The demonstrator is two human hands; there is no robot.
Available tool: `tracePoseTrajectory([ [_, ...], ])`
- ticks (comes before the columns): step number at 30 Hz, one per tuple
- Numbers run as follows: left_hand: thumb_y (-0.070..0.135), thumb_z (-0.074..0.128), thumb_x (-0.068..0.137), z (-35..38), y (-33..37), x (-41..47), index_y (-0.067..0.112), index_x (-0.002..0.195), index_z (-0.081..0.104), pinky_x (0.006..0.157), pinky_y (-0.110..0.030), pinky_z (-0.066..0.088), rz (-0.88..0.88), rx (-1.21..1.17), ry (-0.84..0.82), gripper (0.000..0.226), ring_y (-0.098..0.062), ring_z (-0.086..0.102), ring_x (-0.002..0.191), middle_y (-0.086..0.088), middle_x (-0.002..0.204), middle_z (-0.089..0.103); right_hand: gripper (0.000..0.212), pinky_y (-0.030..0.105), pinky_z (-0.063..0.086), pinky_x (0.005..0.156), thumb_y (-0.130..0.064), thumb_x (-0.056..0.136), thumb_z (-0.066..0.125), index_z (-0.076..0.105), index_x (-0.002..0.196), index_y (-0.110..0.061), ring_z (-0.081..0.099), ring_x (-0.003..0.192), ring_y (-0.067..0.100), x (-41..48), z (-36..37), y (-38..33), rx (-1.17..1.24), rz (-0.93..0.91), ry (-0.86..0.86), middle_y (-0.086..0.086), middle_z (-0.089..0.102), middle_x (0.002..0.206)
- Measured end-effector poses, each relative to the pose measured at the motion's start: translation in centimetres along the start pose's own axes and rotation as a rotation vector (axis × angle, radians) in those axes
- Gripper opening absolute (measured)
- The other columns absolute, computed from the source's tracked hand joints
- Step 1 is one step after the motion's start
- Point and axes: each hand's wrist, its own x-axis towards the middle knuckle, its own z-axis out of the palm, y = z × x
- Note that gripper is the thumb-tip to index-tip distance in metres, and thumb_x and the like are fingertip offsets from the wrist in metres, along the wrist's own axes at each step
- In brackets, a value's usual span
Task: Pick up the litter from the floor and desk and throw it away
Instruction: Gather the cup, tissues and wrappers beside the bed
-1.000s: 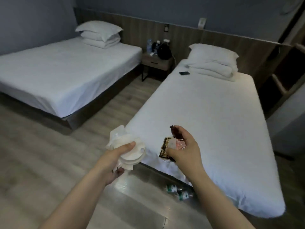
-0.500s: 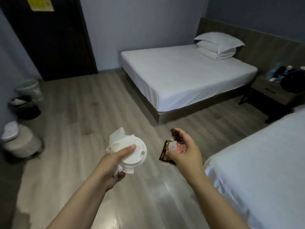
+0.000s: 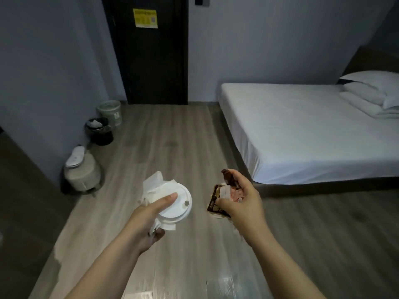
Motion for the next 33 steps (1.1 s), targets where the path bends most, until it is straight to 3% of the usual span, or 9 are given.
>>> tracePoseTrajectory([
  [4, 0.045, 0.086, 0.038, 0.8, 2.4, 2.9, 0.023, 0.095, 0.069, 0.041, -0.016, 0.034, 0.025, -0.036, 0.072, 0.064, -0.008, 0.056, 0.046, 0.004, 0.072, 0.069, 0.069, 0.042, 0.053, 0.095, 0.014, 0.071, 0.067, 0.057, 0.114, -0.039, 0.06, 0.11, 0.008, 6.1, 0.6, -1.4, -0.026, 0.002, -0.117, -0.006, 0.058, 0.124],
  [8, 0.042, 0.085, 0.044, -0.7, 5.1, 6.7, 0.021, 0.096, 0.069, 0.042, -0.017, 0.033, 0.044, -0.101, 0.143, 0.058, -0.008, 0.054, 0.045, 0.002, 0.071, 0.068, 0.068, 0.039, 0.053, 0.095, 0.015, 0.07, 0.068, 0.058, 0.117, -0.032, 0.061, 0.106, 0.008, 11.4, 3.9, -2.0, -0.033, -0.016, -0.181, -0.002, 0.059, 0.123],
  [20, 0.03, 0.089, 0.046, -12.4, 21.1, 20.1, 0.023, 0.102, 0.066, 0.044, -0.016, 0.033, 0.115, -0.214, 0.206, 0.061, -0.008, 0.054, 0.046, 0.003, 0.07, 0.067, 0.07, 0.043, 0.052, 0.096, 0.015, 0.069, 0.068, 0.059, 0.124, -0.028, 0.059, 0.108, 0.009, 27.8, 23.6, -5.5, -0.049, -0.051, -0.284, -0.003, 0.057, 0.126],
  [22, 0.029, 0.09, 0.047, -15.1, 24.1, 22.2, 0.022, 0.104, 0.067, 0.053, -0.02, 0.034, 0.121, -0.216, 0.225, 0.062, -0.01, 0.056, 0.054, 0.003, 0.074, 0.069, 0.071, 0.04, 0.053, 0.094, 0.016, 0.069, 0.068, 0.059, 0.126, -0.025, 0.059, 0.106, 0.007, 30.2, 27.1, -6.2, -0.039, -0.06, -0.285, -0.002, 0.058, 0.126],
  [26, 0.037, 0.083, 0.046, -18.8, 28.6, 26.5, 0.021, 0.095, 0.067, 0.053, -0.021, 0.033, 0.106, -0.226, 0.261, 0.054, -0.009, 0.054, 0.048, 0.004, 0.068, 0.067, 0.07, 0.027, 0.057, 0.081, 0.014, 0.069, 0.069, 0.059, 0.126, -0.026, 0.061, 0.099, 0.004, 34.9, 32.8, -6.7, -0.013, -0.063, -0.297, -0.003, 0.058, 0.124],
  [30, 0.031, 0.09, 0.044, -21.2, 31.8, 31.3, 0.021, 0.098, 0.067, 0.05, -0.018, 0.032, 0.101, -0.234, 0.257, 0.06, -0.01, 0.054, 0.049, 0.002, 0.072, 0.068, 0.07, 0.046, 0.057, 0.087, 0.017, 0.071, 0.066, 0.059, 0.126, -0.026, 0.061, 0.106, 0.016, 40.1, 37.7, -6.7, 0.039, -0.009, -0.331, 0.002, 0.056, 0.126],
  [33, 0.031, 0.091, 0.045, -22.7, 34.7, 35.8, 0.02, 0.099, 0.067, 0.046, -0.016, 0.032, 0.107, -0.239, 0.27, 0.061, -0.01, 0.054, 0.047, 0.002, 0.07, 0.067, 0.071, 0.049, 0.056, 0.086, 0.019, 0.07, 0.066, 0.06, 0.125, -0.026, 0.061, 0.106, 0.021, 44.7, 41.2, -6.4, 0.054, 0.004, -0.34, 0.004, 0.056, 0.125],
])
